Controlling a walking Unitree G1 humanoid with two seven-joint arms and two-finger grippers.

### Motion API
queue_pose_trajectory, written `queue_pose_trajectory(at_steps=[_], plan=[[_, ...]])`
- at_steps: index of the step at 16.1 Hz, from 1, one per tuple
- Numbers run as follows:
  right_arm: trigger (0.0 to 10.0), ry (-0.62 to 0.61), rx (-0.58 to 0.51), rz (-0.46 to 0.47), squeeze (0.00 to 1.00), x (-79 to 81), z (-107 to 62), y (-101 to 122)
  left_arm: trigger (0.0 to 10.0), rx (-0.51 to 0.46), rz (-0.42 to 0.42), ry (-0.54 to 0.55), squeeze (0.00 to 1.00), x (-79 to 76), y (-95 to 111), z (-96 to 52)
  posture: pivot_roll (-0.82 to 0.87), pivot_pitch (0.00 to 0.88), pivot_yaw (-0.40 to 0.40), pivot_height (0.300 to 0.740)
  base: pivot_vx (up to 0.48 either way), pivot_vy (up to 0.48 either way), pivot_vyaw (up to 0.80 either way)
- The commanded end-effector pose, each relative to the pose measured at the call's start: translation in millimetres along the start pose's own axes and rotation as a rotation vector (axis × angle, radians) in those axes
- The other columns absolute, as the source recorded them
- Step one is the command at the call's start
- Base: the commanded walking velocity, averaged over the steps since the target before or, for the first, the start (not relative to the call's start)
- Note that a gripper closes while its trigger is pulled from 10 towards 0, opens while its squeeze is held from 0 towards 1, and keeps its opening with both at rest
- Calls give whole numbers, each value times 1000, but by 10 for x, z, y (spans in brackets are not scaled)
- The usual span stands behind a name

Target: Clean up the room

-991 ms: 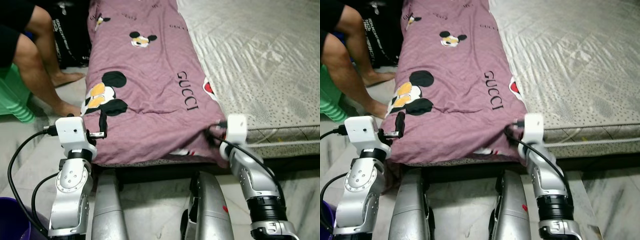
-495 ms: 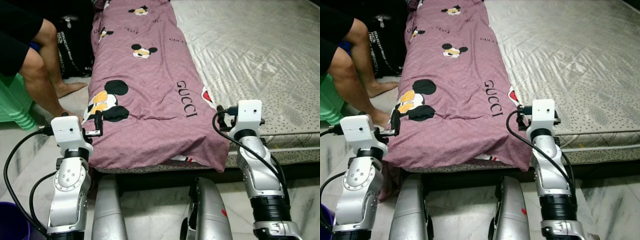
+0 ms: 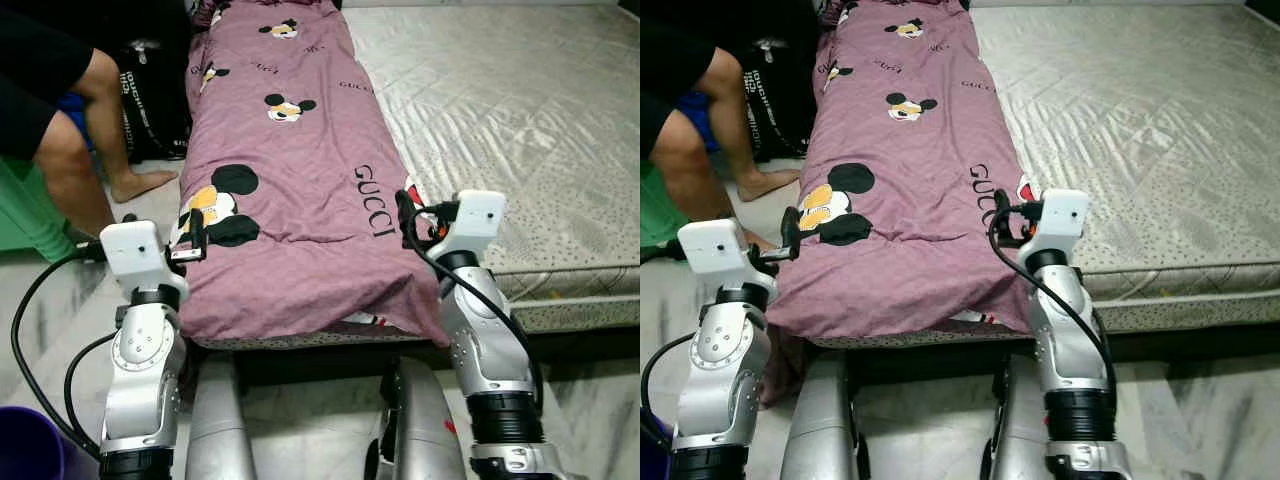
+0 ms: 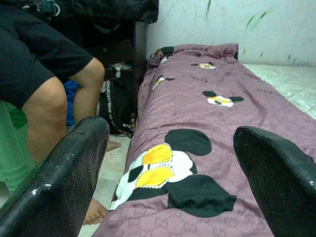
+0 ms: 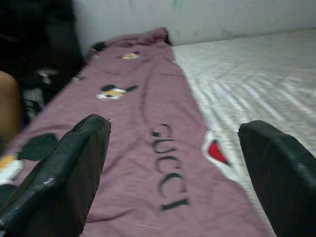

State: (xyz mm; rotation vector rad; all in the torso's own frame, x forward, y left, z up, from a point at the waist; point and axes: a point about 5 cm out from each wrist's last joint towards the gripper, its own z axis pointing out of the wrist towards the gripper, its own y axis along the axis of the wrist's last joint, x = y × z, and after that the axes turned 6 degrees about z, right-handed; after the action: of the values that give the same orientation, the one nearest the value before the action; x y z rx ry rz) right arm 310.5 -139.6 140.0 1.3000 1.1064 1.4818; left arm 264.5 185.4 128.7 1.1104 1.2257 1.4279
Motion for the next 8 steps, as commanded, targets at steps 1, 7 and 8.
queue_pose_trajectory(at_steps=[1, 7, 8], plan=[[10000, 63, -46, 5, 0, 94, 8, 101, 10000, 16, 5, -16, 0, -18, -55, -13, -6, 0, 42, 538, 0, 0, 0], [10000, 75, -87, -2, 0, 61, 103, 196, 10000, -1, -18, -21, 0, -109, -47, 36, -12, 0, 25, 582, 0, 0, 0], [10000, 75, -88, -2, 0, 57, 105, 198, 10000, -1, -18, -22, 0, -111, -50, 32, -10, 0, 23, 587, 0, 0, 0]])
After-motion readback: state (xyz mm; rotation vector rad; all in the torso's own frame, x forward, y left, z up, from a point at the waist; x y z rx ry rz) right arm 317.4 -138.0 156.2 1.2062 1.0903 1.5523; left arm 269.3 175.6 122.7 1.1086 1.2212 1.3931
